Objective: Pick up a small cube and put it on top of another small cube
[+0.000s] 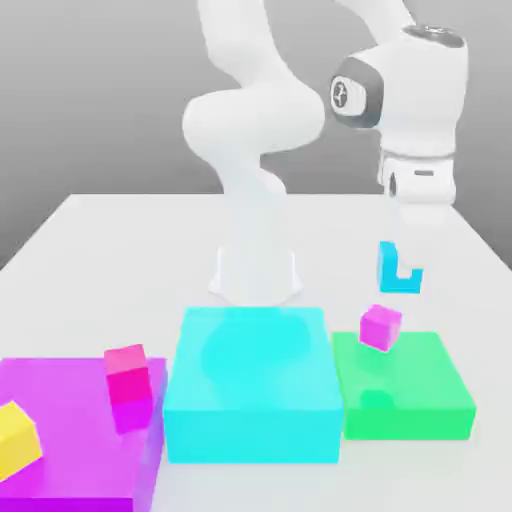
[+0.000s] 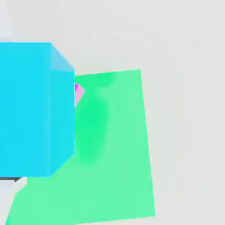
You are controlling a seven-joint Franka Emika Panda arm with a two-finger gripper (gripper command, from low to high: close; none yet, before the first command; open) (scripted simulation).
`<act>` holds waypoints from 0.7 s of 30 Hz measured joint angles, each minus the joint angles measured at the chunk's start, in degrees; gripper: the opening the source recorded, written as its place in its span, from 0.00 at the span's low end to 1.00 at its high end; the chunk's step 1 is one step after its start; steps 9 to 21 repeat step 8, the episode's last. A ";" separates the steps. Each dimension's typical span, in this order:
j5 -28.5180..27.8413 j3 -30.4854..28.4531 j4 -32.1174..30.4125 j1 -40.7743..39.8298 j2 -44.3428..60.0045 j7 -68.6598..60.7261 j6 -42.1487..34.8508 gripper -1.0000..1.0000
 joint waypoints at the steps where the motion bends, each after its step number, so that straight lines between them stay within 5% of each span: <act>1: 0.08 0.18 -0.54 -0.01 1.45 -0.07 1.98 0.00; 5: 0.10 0.93 -2.12 -0.35 9.20 0.04 11.31 0.00; 6: 0.06 1.05 -2.37 -0.43 10.62 0.09 12.98 1.00; 21: 0.06 1.05 -2.37 -0.43 10.62 0.09 12.98 1.00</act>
